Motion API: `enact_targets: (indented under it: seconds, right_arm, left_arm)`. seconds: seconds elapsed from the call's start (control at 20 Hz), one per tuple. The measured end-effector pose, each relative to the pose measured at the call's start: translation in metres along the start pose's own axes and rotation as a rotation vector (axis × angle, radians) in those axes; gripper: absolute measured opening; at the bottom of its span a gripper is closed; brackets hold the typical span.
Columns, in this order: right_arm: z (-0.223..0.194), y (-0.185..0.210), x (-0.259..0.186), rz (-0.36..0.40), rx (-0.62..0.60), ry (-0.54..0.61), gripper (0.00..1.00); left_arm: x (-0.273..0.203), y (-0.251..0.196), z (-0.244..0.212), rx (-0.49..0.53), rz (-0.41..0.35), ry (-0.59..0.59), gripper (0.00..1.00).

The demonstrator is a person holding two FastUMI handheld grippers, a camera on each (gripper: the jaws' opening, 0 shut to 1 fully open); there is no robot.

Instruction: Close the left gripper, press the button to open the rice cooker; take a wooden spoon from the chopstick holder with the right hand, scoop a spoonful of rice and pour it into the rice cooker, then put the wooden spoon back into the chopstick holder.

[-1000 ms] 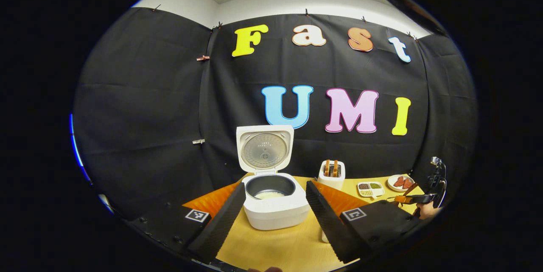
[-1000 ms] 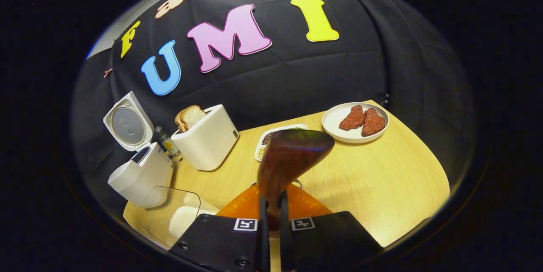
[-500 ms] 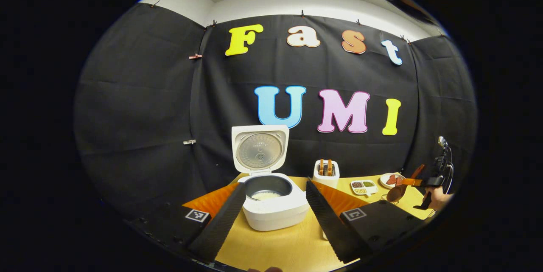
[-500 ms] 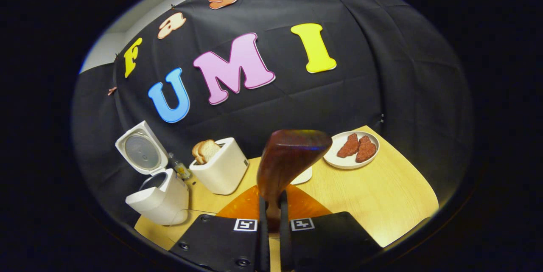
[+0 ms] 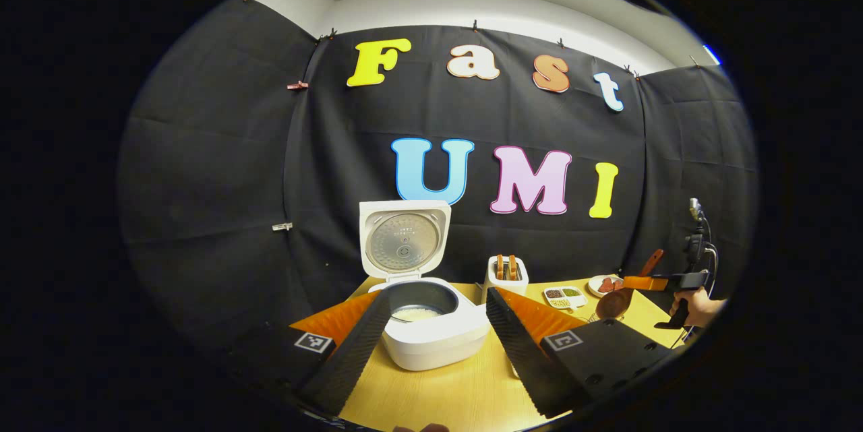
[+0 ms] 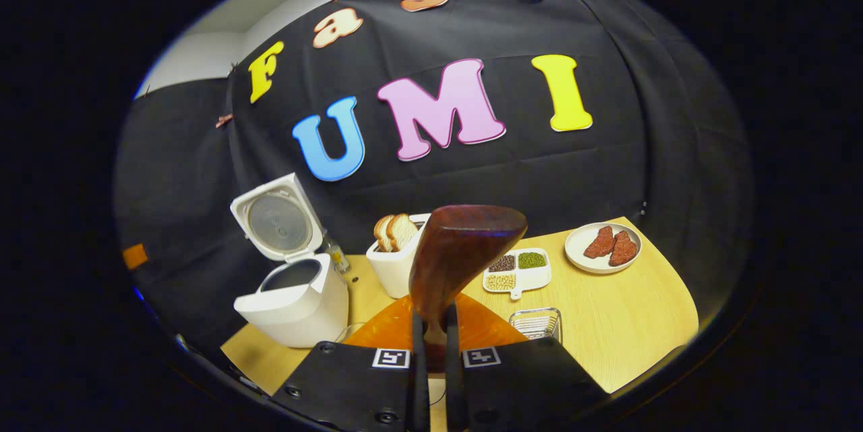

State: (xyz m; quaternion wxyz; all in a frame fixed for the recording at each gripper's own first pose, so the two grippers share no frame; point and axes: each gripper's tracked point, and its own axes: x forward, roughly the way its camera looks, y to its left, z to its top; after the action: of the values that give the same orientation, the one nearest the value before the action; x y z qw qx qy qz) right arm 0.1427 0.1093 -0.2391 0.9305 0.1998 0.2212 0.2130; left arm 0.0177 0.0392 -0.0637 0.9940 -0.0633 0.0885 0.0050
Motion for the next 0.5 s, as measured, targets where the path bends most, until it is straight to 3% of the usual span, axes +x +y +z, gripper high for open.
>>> enact_targets:
  seconds: [0.15,0.35,0.5]
  right_arm:
    - [-0.026,0.032,0.018,0.009,-0.12,0.07,0.14]
    - [-0.078,0.038,0.047,-0.035,-0.309,0.195,0.14]
    - [-0.109,0.042,0.063,-0.037,-0.373,0.254,0.14]
  left_arm:
    - [-0.001,0.009,-0.002,0.01,-0.009,0.005,0.98]
    - [-0.002,0.025,-0.004,0.007,0.004,0.009,0.98]
    - [-0.003,0.034,-0.008,0.005,0.019,0.012,0.98]
